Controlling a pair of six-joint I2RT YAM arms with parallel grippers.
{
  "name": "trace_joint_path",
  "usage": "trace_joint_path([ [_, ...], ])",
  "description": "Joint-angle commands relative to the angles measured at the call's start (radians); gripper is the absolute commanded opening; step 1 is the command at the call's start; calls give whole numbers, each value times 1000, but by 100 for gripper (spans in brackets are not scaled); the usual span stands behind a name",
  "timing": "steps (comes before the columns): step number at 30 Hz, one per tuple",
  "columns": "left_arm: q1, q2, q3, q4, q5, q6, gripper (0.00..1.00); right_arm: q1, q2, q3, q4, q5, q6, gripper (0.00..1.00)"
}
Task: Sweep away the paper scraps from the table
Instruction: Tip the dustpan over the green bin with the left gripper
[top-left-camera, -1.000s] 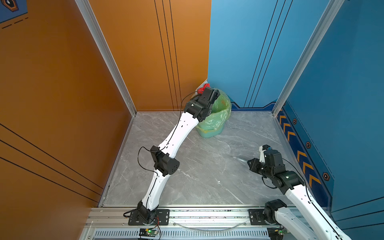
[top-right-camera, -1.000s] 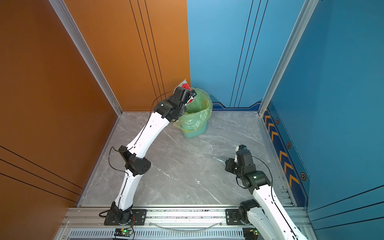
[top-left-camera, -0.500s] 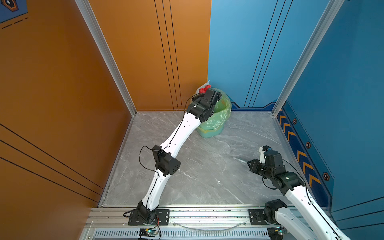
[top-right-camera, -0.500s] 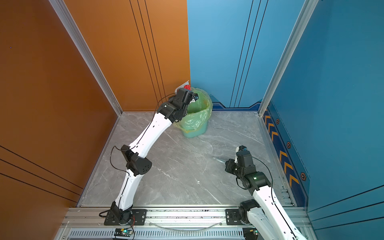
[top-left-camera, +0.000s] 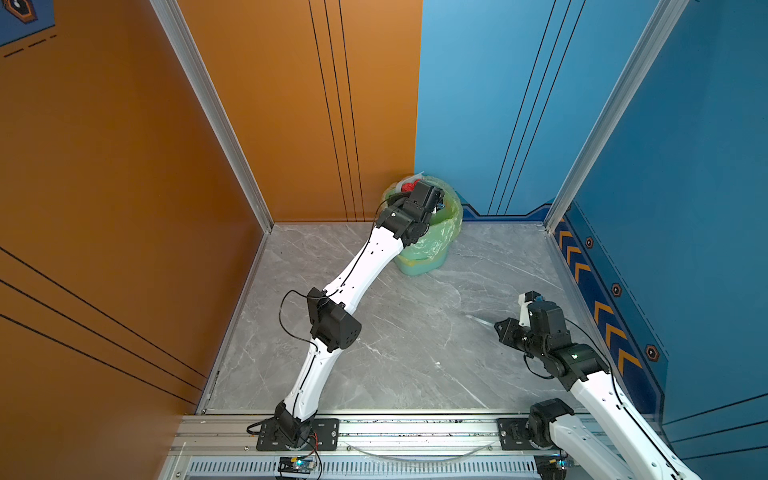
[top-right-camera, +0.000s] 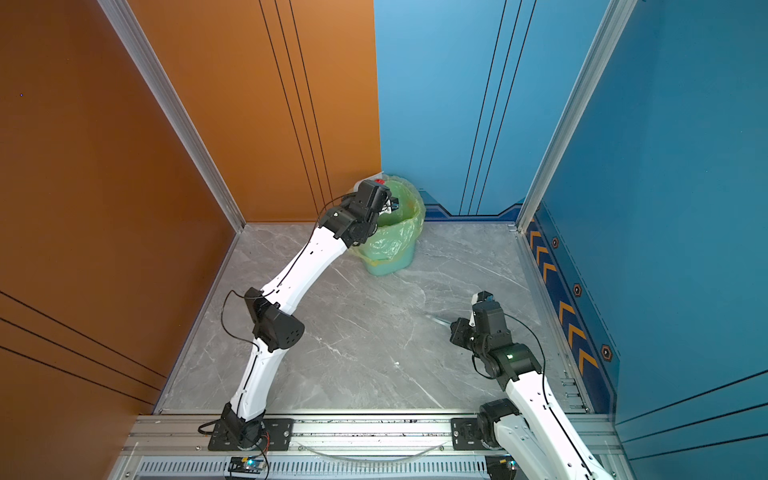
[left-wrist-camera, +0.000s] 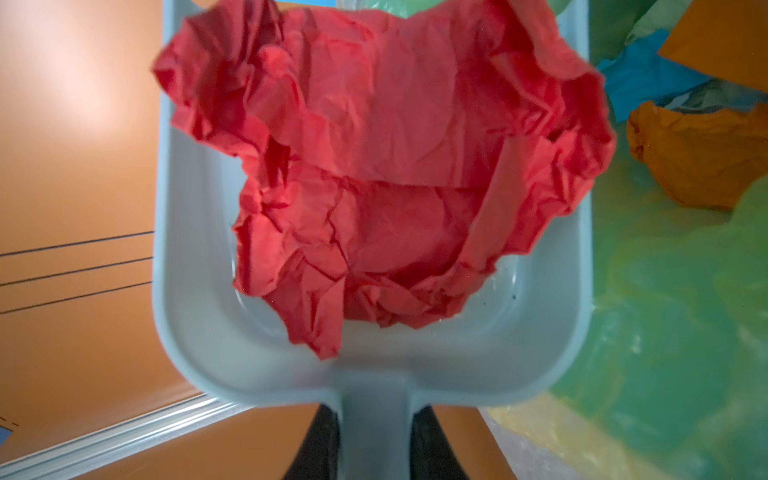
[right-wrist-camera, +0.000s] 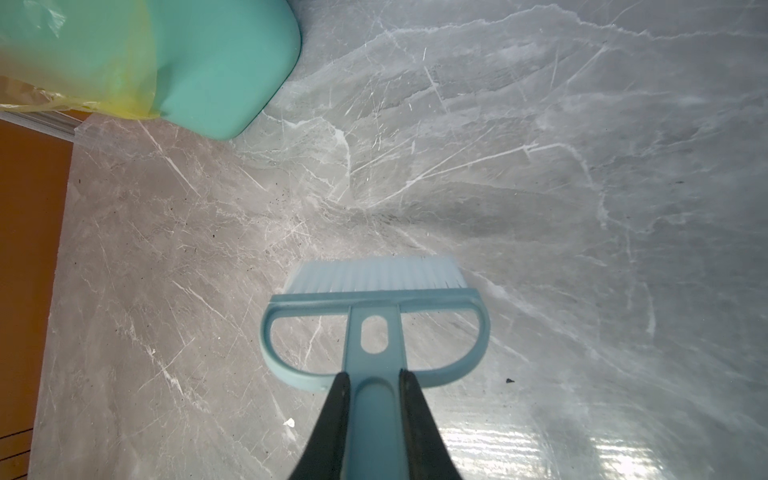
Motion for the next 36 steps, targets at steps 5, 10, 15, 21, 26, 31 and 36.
trace_joint_path([
  [5, 12, -1, 13, 37, -10, 75, 0, 0, -5, -16, 15, -17, 19, 0],
  [10, 12, 4, 11, 59, -16, 131, 0, 0, -6, -17, 15, -18, 20, 0],
  [15, 12, 2, 11, 95, -15, 186, 0, 1, -6, -18, 14, -16, 21, 0],
  [21, 13, 4, -3, 177, -22, 301, 0, 1, -8, -21, 15, -16, 20, 0],
  [26, 15, 4, -2, 199, -16, 343, 0, 1, -14, -22, 10, -16, 22, 0],
  [31, 15, 3, 2, 209, -16, 359, 0, 1, -22, -25, 8, -14, 22, 0],
  [36, 15, -4, -3, 209, -17, 364, 0, 2, -25, -28, 9, -14, 22, 0],
])
